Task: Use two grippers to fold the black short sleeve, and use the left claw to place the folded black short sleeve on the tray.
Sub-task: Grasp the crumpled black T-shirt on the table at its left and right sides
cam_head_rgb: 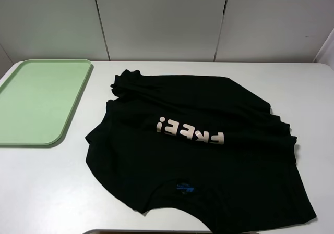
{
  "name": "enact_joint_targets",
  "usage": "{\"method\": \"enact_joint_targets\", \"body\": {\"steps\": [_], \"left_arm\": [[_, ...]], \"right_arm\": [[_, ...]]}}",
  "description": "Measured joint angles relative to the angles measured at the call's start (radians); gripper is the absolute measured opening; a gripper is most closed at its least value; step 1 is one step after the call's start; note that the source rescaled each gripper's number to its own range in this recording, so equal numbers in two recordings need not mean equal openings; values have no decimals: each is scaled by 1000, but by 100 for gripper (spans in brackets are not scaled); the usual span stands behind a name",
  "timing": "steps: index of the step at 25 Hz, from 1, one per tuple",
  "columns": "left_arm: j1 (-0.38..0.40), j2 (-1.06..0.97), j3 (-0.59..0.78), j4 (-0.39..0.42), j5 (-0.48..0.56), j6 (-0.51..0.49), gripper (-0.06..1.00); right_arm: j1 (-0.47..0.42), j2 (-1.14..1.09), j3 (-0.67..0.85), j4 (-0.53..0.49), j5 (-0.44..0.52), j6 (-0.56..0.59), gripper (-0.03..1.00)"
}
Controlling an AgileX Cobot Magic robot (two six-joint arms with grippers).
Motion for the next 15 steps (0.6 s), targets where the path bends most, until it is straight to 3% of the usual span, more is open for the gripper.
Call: {"method": "enact_joint_targets", "body": {"steps": [15], "left_arm": [[0,0,0,11,-17,0,98]], "right_arm": [[0,0,0,0,0,0,100]]}}
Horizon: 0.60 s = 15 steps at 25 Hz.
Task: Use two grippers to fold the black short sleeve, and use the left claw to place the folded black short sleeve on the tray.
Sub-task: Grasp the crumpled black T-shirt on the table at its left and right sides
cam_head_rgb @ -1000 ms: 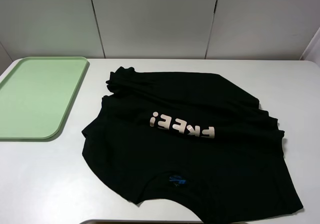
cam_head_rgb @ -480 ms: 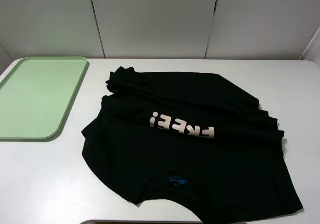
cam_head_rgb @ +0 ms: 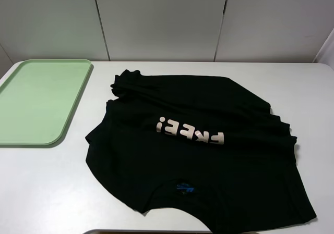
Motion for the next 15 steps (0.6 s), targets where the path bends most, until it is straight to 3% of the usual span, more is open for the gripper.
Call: {"method": "enact_joint_targets", "body": {"steps": [8,15], "left_arm": [[0,0,-9,3,-5,0,98],[0,178,-148,3,2,53,98]], "right_arm": [[0,0,0,0,0,0,100],[0,69,-35,21,0,0,100]]}}
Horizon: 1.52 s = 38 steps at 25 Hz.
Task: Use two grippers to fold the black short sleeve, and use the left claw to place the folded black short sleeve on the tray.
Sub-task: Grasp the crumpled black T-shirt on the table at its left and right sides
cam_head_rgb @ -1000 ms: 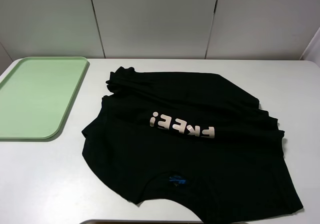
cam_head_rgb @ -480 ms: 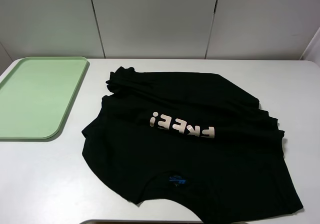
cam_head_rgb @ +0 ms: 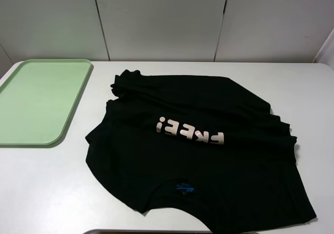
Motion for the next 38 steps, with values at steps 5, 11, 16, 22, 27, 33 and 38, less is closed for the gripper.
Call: {"method": "enact_joint_targets", "body": {"steps": [5,11,16,22,27,33,38], "left_arm": [[0,226,-144,0,8,117,97],[-67,481,-301,4,14,265,97],[-261,640,-367,11,15,336,97],[-526,790,-373,13,35,380,97],[-694,901,-373,14,61,436,97],[-743,1016,-373,15,61,520,96],[-743,1102,-329,81,2,612,96]], "right_arm": [[0,208,-120,4,-24,-6,100],[0,505,-289,10,-33,-149,100],[106,723,-388,9,-61,-237,100],[378,907,-436,-49,-67,-317,100],[579,1028,-436,-124,-63,-340,100],[648,1171,-436,-200,-62,-395,100],[648,1250,-436,-266,-18,-450,100]]}}
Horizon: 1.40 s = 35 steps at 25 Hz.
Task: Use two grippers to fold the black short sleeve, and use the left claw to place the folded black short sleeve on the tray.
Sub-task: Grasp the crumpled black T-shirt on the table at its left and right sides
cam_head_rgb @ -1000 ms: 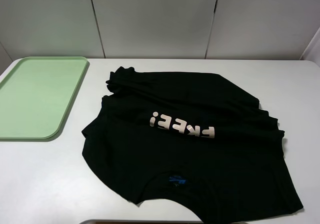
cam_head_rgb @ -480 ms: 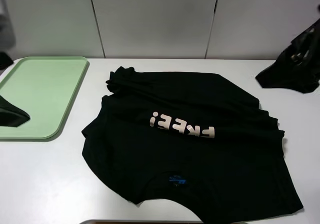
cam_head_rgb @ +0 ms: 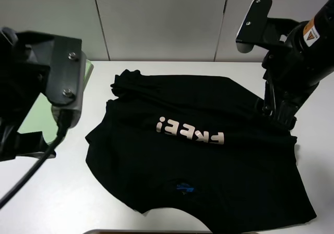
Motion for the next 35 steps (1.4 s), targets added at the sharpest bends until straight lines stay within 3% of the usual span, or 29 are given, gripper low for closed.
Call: {"method": "enact_joint_targets", "body": {"steps": [8,18,28,35], "left_arm": [[99,139,6,16,-128,61,93],[265,257,6,-4,-304,234,92],[279,387,-3,-19,-454,341,92],[282,552,-179,-75,-460,379,91]], "right_arm": [[0,16,0,-94,-16,-120,100],[-120,58,66,-101,-140,-200,100],[-159,65,273,-102,-339,-305,100],[-163,74,303,-103,-414,-309,100]]}}
